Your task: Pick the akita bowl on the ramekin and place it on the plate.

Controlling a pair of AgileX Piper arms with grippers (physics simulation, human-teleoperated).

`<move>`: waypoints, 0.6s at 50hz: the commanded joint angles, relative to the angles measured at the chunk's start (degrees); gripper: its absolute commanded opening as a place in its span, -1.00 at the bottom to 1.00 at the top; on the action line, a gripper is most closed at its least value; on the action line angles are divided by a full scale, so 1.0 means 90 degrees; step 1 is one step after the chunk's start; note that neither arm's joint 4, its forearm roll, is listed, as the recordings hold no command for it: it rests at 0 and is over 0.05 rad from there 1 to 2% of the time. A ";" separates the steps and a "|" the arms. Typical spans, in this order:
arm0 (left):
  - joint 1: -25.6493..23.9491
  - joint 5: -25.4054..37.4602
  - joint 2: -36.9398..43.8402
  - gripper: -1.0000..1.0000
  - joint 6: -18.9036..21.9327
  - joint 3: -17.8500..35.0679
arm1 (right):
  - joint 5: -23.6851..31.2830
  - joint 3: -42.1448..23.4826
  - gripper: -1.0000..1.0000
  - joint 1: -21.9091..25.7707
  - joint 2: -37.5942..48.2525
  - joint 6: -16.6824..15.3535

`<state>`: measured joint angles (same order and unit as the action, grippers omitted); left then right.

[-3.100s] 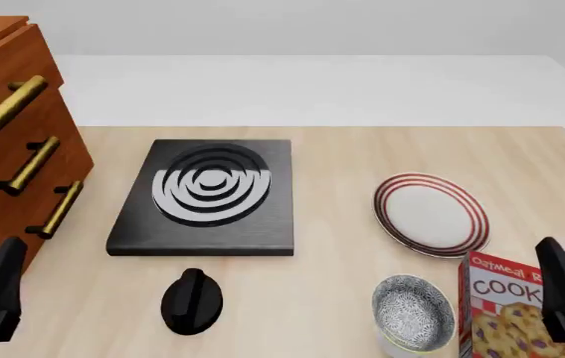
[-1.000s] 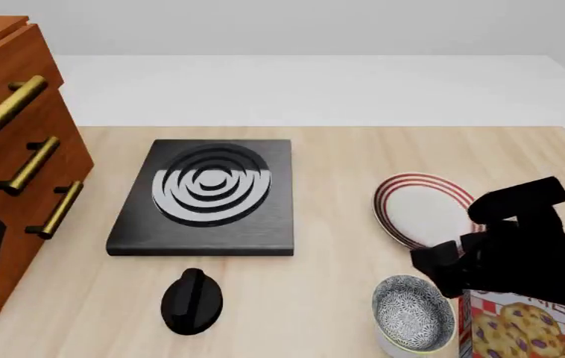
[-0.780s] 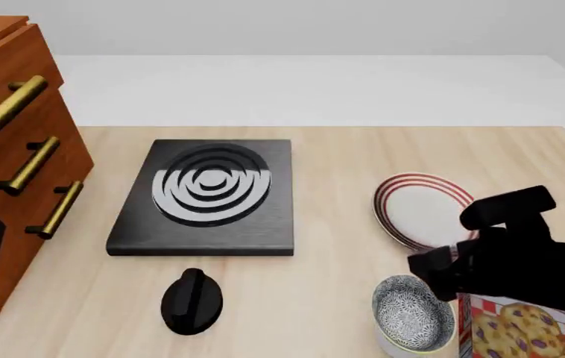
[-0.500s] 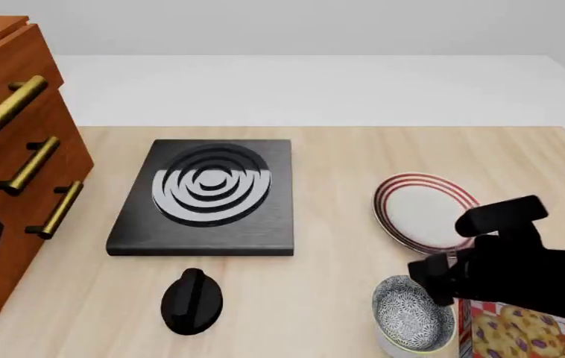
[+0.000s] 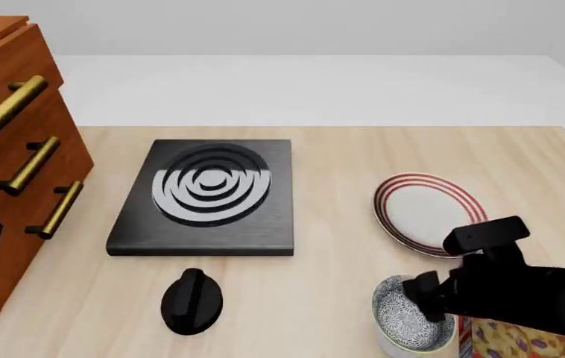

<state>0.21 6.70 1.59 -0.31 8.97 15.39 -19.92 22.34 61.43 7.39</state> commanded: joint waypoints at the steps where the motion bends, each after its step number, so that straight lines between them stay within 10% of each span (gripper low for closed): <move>1: 0.0010 -0.0004 -0.0008 1.00 -0.0011 0.0000 | -0.0272 0.0175 1.00 0.0071 0.0278 0.0112; 30: 0.0004 -0.0008 -0.0006 1.00 -0.0019 0.0005 | -0.0550 0.0286 1.00 0.0226 0.0554 0.0334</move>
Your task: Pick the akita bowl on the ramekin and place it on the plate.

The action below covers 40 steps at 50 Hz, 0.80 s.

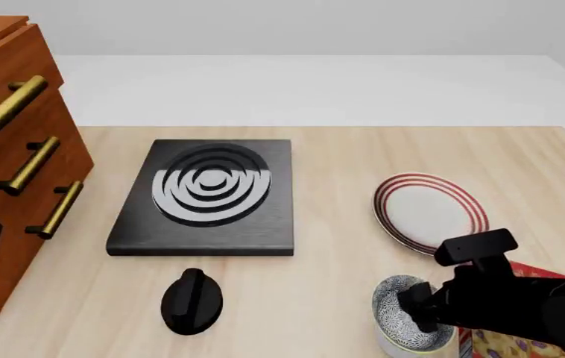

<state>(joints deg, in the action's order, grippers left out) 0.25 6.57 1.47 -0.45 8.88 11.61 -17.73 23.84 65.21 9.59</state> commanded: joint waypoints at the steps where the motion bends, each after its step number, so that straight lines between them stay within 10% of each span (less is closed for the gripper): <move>1: 0.0001 0.0000 -0.0002 1.00 -0.0004 0.0000 | -0.0139 0.0046 1.00 0.0060 0.0145 0.0089; 11: 0.0009 0.0030 -0.0031 1.00 -0.0013 0.0011 | -0.0089 0.0026 1.00 0.0137 0.0107 0.0120; 12: 0.0008 0.0024 -0.0031 1.00 -0.0015 0.0006 | -0.0075 0.0019 -1.00 0.0213 0.0099 0.0154; 40: 0.0005 0.0052 -0.0050 1.00 -0.0027 0.0031 | 0.0594 -0.0311 -1.00 0.0012 -0.0622 -0.0106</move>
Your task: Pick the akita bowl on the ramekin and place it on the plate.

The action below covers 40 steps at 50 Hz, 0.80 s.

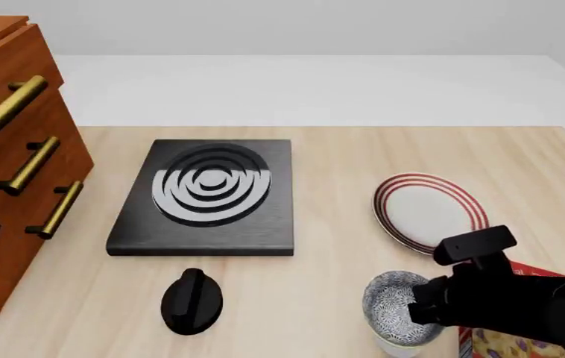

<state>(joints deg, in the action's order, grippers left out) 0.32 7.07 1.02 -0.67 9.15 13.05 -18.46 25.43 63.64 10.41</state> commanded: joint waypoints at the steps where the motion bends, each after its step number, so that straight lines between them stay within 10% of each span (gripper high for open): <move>1: -0.0002 0.0003 -0.0006 1.00 -0.0004 0.0002 | 0.0484 -0.0263 -1.00 -0.0159 -0.0500 -0.0103; 24: -0.0012 -0.0014 0.0009 1.00 0.0011 -0.0001 | 0.2251 -0.1915 -1.00 -0.0766 -0.2068 -0.0590; 40: -0.0008 0.0000 0.0002 1.00 0.0023 -0.0001 | 0.1601 -0.2790 -1.00 -0.1790 -0.1330 -0.0378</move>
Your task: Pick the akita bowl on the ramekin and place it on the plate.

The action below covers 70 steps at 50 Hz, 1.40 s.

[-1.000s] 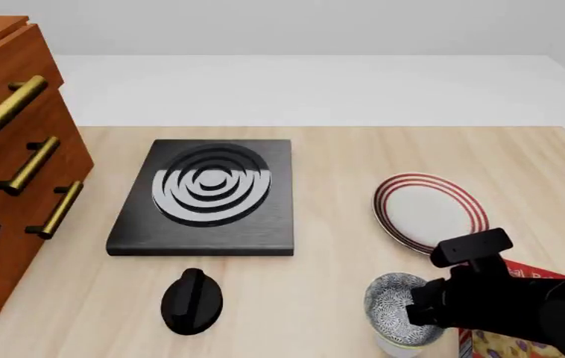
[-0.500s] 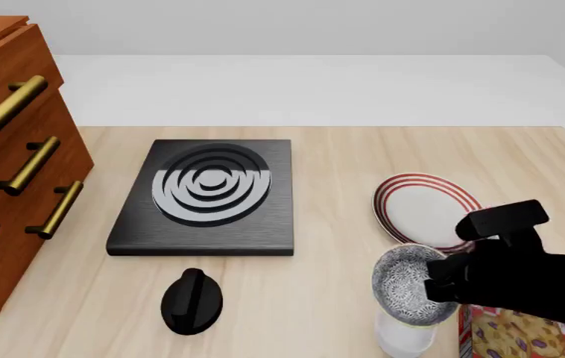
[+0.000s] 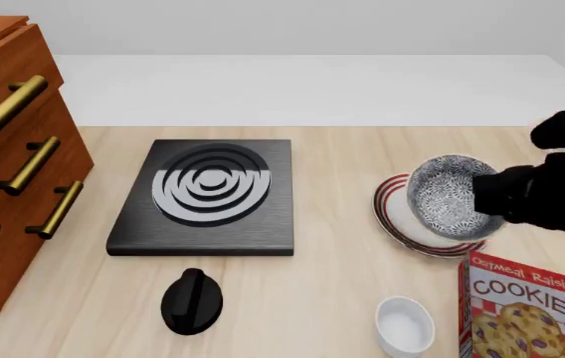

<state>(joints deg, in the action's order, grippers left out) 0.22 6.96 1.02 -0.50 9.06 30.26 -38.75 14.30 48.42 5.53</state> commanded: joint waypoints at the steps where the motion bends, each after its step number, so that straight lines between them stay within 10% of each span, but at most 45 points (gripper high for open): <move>1: 0.0002 -0.0003 -0.0005 1.00 0.0005 -0.0012 | -0.0370 -0.0546 -1.00 -0.0605 0.0417 0.0141; 22: 0.0004 0.0055 0.0004 1.00 0.0004 0.0055 | -0.1810 -0.0550 -1.00 -0.1671 0.2033 0.0461; 70: 0.0037 -0.0011 -0.0013 1.00 -0.0016 -0.0027 | -0.3721 -0.0247 -1.00 -0.1665 0.4680 0.0825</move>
<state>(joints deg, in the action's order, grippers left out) 0.50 6.97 0.95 -0.63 8.92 -1.04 -40.38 -0.84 87.06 12.31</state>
